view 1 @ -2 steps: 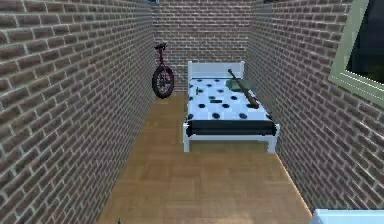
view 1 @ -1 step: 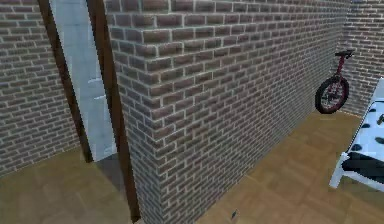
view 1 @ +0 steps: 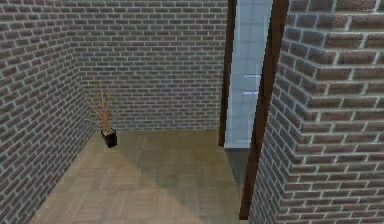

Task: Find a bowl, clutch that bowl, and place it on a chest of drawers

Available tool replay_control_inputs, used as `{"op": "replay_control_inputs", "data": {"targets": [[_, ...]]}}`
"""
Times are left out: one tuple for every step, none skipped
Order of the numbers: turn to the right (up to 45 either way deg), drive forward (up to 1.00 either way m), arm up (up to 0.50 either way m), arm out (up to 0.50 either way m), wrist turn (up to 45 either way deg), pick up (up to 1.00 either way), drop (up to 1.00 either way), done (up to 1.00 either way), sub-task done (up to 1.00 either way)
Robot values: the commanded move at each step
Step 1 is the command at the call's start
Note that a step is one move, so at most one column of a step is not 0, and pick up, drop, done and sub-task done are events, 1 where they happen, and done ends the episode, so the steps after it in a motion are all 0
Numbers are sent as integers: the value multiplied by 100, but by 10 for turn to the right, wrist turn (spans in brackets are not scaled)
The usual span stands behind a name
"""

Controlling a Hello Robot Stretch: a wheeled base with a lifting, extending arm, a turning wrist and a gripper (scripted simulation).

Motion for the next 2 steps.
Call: {"op": "replay_control_inputs", "data": {"targets": [[0, 5, 0, 0, 0, 0, 0, 0, 0], [0, 100, 0, 0, 0, 0, 0, 0, 0]]}}
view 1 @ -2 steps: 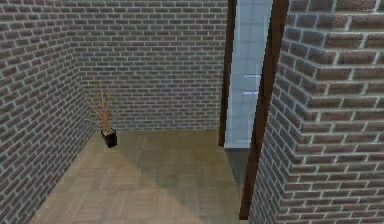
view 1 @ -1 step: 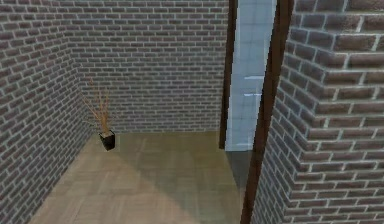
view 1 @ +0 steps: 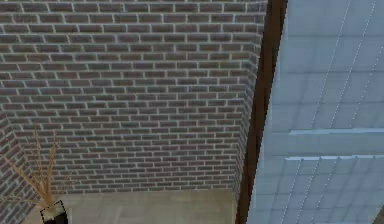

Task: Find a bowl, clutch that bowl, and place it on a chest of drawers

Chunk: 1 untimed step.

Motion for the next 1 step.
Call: {"op": "replay_control_inputs", "data": {"targets": [[-450, 0, 0, 0, 0, 0, 0, 0, 0]]}}
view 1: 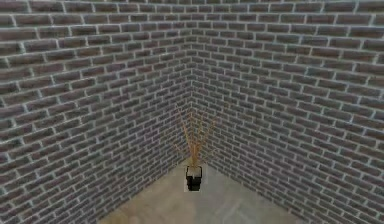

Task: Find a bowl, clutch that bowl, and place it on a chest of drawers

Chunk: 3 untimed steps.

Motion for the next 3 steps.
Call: {"op": "replay_control_inputs", "data": {"targets": [[-450, 0, 0, 0, 0, 0, 0, 0, 0], [0, 5, 0, 0, 0, 0, 0, 0, 0], [450, 0, 0, 0, 0, 0, 0, 0, 0]]}}
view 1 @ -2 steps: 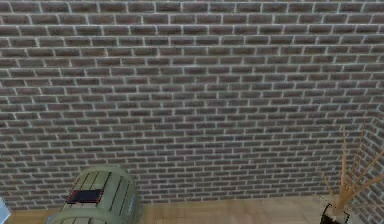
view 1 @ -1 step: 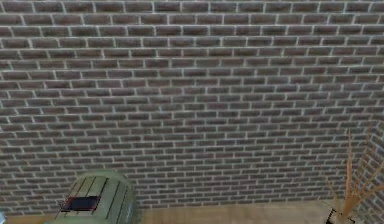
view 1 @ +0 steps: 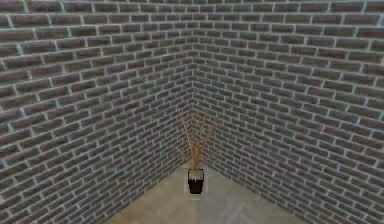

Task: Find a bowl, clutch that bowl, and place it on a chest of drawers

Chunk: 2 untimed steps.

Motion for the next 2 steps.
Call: {"op": "replay_control_inputs", "data": {"targets": [[450, 0, 0, 0, 0, 0, 0, 0, 0], [390, 0, 0, 0, 0, 0, 0, 0, 0]]}}
